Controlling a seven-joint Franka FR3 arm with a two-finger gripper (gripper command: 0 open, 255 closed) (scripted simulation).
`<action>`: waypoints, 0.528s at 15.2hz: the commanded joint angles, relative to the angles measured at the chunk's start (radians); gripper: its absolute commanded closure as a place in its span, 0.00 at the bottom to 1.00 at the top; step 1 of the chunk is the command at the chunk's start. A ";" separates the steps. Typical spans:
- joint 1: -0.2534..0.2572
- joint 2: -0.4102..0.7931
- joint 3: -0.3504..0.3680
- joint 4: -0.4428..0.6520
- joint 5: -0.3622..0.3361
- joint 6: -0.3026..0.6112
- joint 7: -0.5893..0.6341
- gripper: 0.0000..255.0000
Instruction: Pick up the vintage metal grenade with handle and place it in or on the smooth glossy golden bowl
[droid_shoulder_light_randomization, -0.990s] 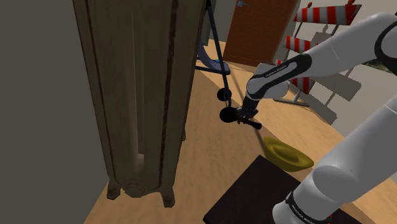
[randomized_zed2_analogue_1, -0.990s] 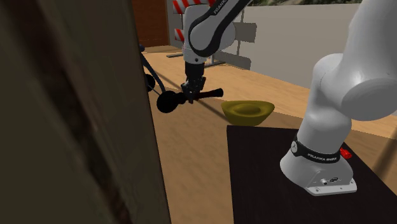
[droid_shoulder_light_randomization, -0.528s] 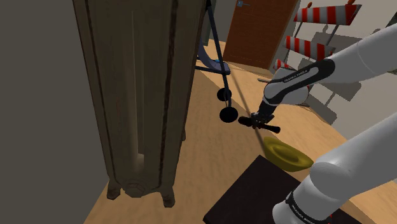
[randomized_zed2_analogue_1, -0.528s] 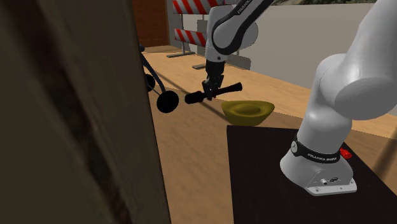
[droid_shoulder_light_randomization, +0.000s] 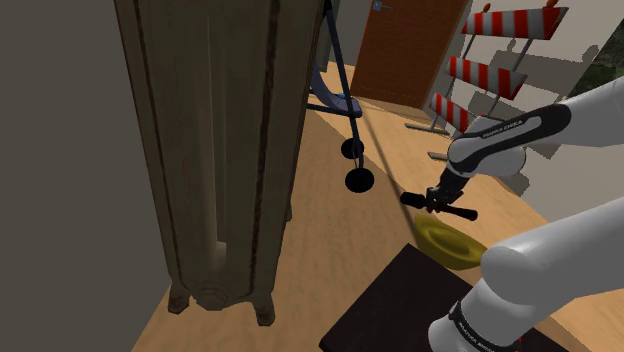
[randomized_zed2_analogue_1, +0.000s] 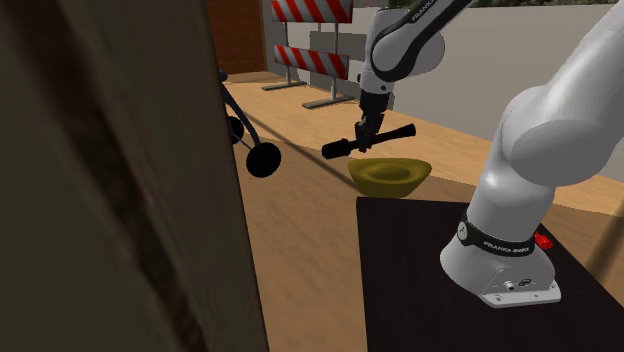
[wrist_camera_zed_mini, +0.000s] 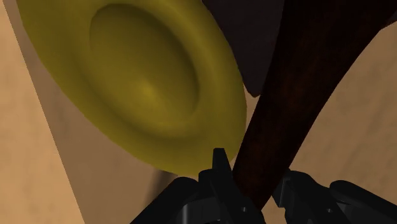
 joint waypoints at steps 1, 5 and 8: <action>-0.040 -0.021 -0.037 -0.016 -0.031 -0.002 -0.050 1.00; -0.118 -0.052 -0.115 -0.023 -0.086 -0.019 -0.156 1.00; -0.153 -0.044 -0.171 -0.022 -0.110 -0.007 -0.224 1.00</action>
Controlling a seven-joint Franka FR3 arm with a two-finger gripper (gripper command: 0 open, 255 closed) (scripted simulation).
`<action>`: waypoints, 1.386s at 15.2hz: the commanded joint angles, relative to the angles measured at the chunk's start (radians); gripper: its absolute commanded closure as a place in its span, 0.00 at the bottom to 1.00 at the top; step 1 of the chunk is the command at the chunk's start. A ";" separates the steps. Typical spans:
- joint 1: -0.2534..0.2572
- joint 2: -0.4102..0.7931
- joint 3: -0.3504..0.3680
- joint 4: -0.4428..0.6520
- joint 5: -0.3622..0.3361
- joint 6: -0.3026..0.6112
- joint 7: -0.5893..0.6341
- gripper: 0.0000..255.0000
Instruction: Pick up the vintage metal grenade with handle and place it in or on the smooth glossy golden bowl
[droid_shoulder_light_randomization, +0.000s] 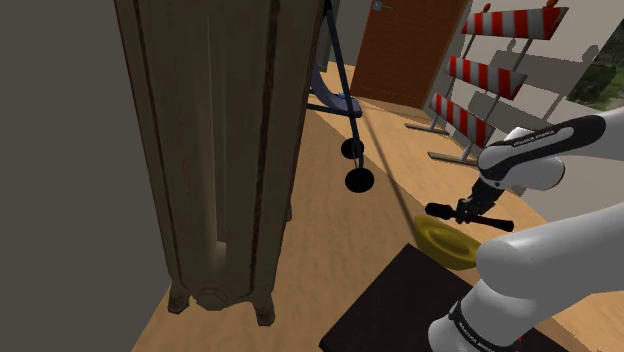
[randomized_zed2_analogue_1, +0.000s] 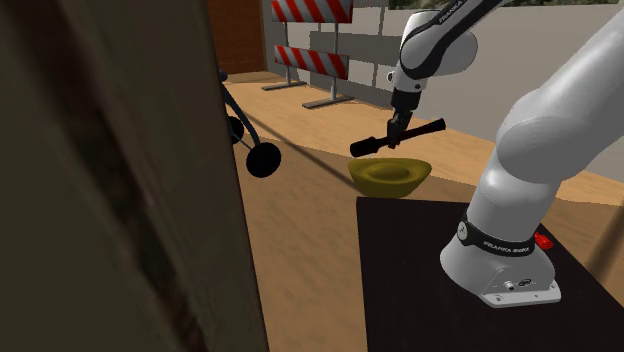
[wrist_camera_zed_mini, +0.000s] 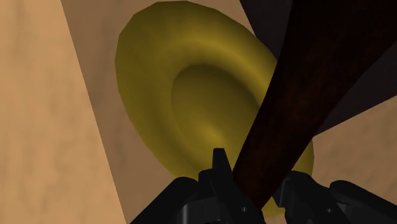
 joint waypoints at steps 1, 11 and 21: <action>-0.001 0.027 -0.025 -0.006 -0.003 0.034 -0.023 1.00; 0.084 0.214 -0.115 -0.038 0.082 0.247 -0.095 1.00; 0.093 0.227 -0.122 -0.039 0.093 0.260 -0.103 0.00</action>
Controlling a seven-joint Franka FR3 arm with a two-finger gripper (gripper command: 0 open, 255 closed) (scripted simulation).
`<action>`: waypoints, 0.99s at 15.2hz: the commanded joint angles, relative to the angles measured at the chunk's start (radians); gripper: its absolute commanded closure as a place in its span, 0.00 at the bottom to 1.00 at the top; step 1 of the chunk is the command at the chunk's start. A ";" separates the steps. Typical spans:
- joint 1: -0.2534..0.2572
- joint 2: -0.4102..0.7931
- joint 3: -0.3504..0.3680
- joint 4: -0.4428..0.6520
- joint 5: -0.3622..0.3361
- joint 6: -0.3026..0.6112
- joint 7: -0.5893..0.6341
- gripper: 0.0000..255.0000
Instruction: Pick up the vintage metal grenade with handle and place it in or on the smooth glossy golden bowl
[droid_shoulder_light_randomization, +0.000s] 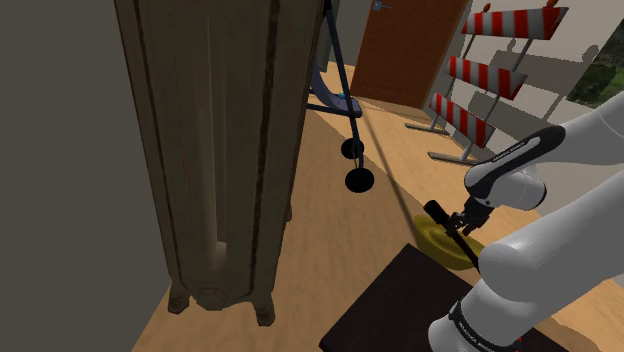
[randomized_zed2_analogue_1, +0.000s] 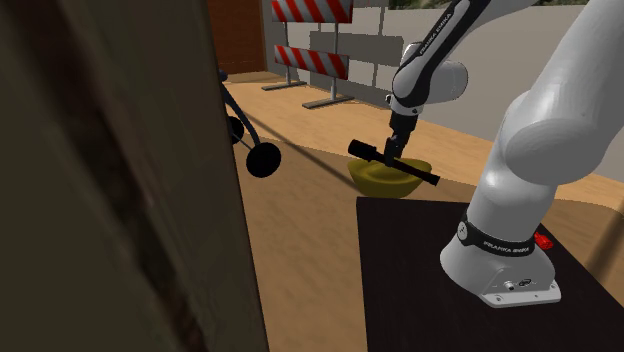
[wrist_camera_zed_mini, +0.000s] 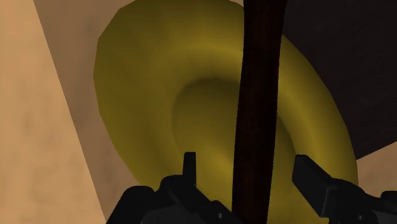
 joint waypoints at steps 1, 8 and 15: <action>0.000 0.000 0.000 0.000 0.000 0.000 0.000 0.00; -0.093 -0.189 0.084 0.024 -0.101 -0.205 0.075 0.00; -0.094 -0.189 0.086 0.024 -0.099 -0.205 0.075 0.00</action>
